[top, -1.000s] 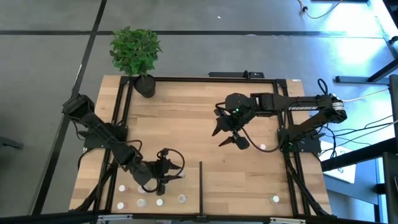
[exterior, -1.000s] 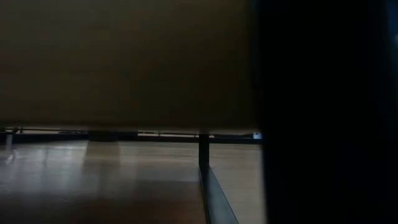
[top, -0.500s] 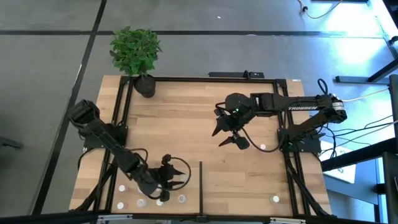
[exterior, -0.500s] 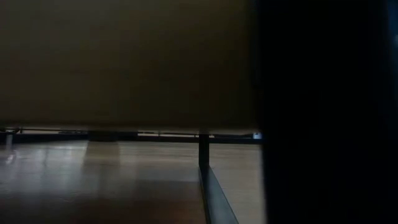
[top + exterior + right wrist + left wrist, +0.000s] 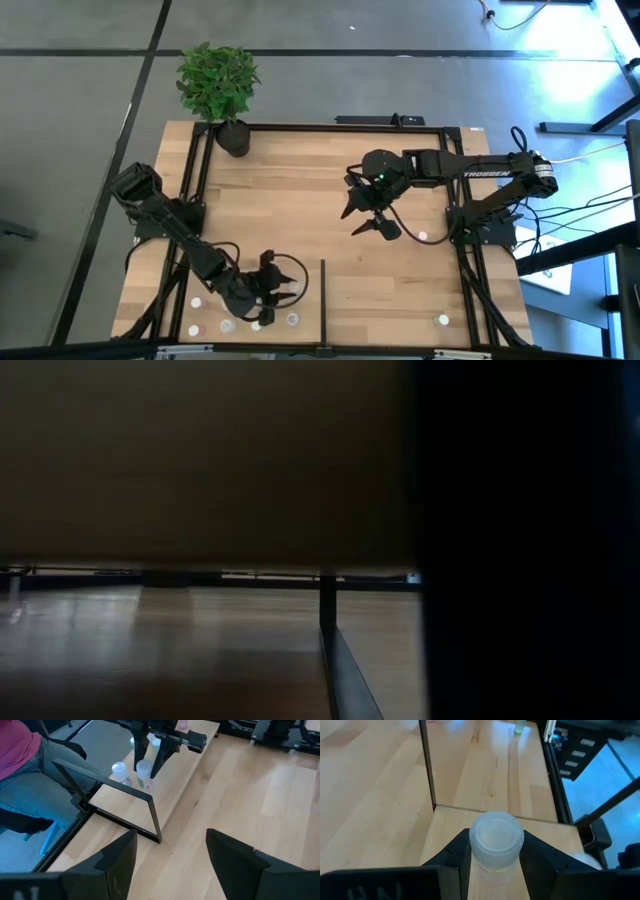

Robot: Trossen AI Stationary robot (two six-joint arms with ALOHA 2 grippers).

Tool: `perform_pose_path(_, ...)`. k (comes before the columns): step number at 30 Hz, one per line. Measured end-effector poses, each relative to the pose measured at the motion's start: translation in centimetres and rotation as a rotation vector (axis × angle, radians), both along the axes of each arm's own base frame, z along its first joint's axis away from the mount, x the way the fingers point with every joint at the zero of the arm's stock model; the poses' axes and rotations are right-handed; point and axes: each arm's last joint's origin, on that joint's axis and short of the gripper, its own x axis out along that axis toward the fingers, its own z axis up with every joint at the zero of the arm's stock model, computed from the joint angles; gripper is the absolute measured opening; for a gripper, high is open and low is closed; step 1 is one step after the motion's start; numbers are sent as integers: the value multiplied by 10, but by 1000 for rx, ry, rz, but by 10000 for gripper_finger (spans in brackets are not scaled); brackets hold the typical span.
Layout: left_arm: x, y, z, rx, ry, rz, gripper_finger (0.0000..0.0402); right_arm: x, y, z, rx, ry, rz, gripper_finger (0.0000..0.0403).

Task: Pick and place medicine bottles onto shelf by color
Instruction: Put the left transparent pill bottle on the shelf aligned with the other transparent pill bottle

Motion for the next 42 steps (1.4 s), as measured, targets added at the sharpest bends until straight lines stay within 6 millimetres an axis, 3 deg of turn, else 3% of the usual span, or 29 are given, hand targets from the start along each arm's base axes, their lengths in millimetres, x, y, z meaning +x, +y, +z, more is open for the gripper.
perform_pose_path(42, 1, -14, -21, 36, 16, -43, 122, 0, 0, 0, 0, -1, 0, 239)
